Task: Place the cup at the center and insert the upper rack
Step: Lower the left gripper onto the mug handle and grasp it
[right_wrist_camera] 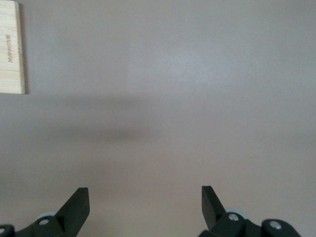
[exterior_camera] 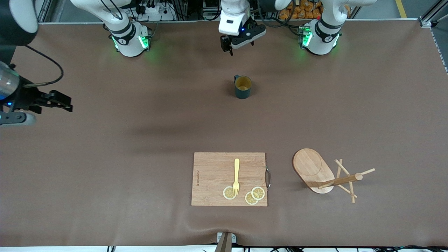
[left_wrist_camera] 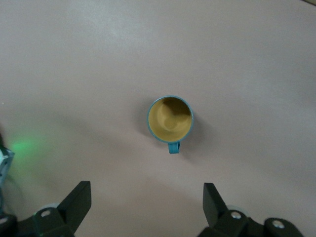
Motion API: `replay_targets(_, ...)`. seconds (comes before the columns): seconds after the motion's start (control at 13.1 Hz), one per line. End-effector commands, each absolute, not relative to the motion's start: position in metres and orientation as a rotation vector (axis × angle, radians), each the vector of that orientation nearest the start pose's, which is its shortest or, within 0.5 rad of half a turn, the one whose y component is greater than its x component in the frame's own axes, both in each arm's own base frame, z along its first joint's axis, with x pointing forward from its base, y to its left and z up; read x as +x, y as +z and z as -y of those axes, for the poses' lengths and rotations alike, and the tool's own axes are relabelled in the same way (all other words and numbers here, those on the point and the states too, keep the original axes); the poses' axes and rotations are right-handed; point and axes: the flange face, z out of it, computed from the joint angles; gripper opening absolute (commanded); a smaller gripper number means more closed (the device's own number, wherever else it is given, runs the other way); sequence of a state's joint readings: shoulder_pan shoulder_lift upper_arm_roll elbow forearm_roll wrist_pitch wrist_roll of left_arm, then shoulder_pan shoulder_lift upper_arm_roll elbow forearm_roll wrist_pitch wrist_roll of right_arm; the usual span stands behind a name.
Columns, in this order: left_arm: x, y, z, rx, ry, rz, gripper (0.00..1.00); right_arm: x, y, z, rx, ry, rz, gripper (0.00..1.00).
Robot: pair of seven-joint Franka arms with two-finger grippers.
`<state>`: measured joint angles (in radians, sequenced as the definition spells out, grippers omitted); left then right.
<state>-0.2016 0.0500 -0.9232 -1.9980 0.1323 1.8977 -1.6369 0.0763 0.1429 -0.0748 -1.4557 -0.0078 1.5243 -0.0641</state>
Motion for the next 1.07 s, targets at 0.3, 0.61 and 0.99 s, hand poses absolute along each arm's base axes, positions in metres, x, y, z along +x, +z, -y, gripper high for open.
replay_targets(0.3,0.234,0.313,0.524,-2.799,-0.249,0.834,1.0,0.586,0.587,0.025,-3.141,0.156,0.144,1.0)
replay_targets(0.61,0.22,0.283,0.533,-2.779,-0.218,0.893,0.97,0.577,0.569,0.038,-3.114,0.287,0.11,1.0)
replay_targets(0.99,0.191,0.25,0.543,-2.752,-0.317,0.958,0.6,0.574,0.557,0.035,-3.002,0.311,0.077,1.0)
